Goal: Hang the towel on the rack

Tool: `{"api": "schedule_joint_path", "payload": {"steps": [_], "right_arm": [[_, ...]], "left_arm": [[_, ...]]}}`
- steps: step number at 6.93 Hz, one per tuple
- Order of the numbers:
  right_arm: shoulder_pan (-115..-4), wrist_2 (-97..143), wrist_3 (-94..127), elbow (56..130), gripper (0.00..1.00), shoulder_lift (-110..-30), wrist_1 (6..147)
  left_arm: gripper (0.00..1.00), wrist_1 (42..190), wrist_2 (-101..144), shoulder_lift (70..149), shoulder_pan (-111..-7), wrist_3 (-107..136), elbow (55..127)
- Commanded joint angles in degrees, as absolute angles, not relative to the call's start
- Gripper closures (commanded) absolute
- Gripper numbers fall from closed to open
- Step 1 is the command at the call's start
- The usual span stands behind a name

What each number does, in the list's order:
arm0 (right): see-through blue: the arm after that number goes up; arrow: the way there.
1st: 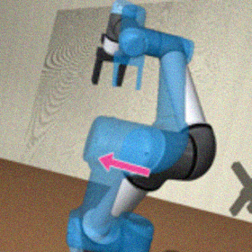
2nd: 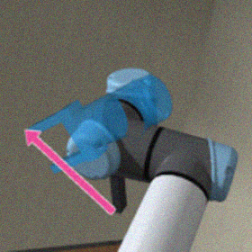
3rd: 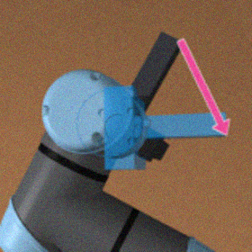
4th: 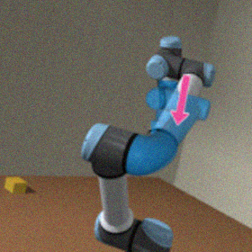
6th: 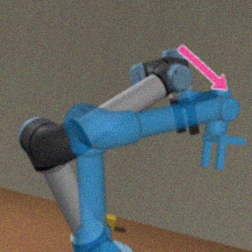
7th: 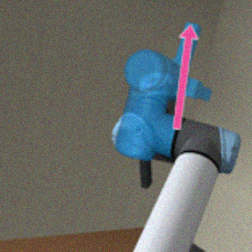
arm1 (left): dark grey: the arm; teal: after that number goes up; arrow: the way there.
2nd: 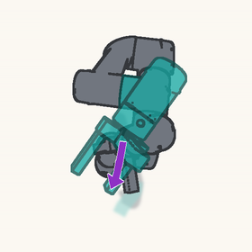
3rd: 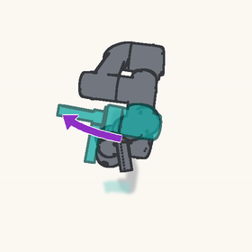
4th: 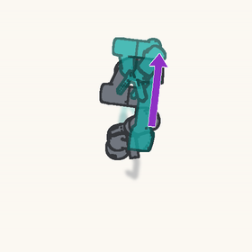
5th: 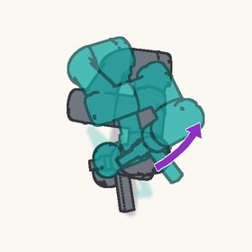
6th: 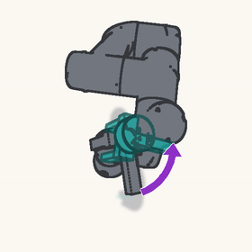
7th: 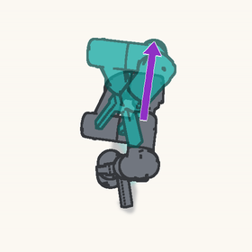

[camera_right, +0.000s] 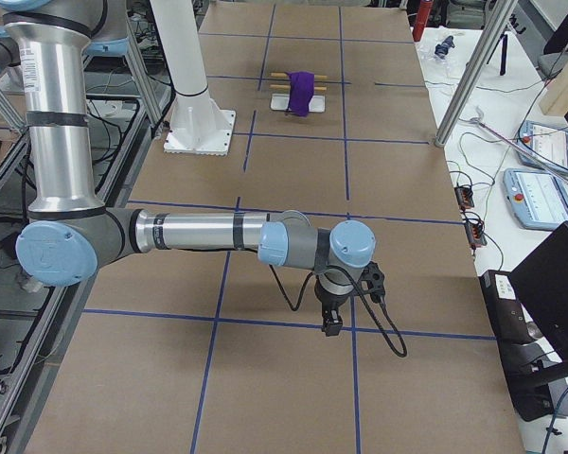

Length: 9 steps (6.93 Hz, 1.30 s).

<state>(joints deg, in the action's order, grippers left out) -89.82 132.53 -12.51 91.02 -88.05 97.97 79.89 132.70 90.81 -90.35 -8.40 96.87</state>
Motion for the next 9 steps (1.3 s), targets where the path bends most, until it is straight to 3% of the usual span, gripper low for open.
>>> {"api": "schedule_joint_path", "payload": {"steps": [1,9], "right_arm": [[-89.82,132.45,-12.05,92.71,0.0,-88.15,97.91],[-89.74,132.71,-10.28,95.54,0.0,-89.03,97.82]], "left_arm": [[0.0,80.15,135.52,90.35,-90.26,-8.44,97.12],[0.0,79.89,135.0,91.85,-89.03,-8.44,102.74]]}}
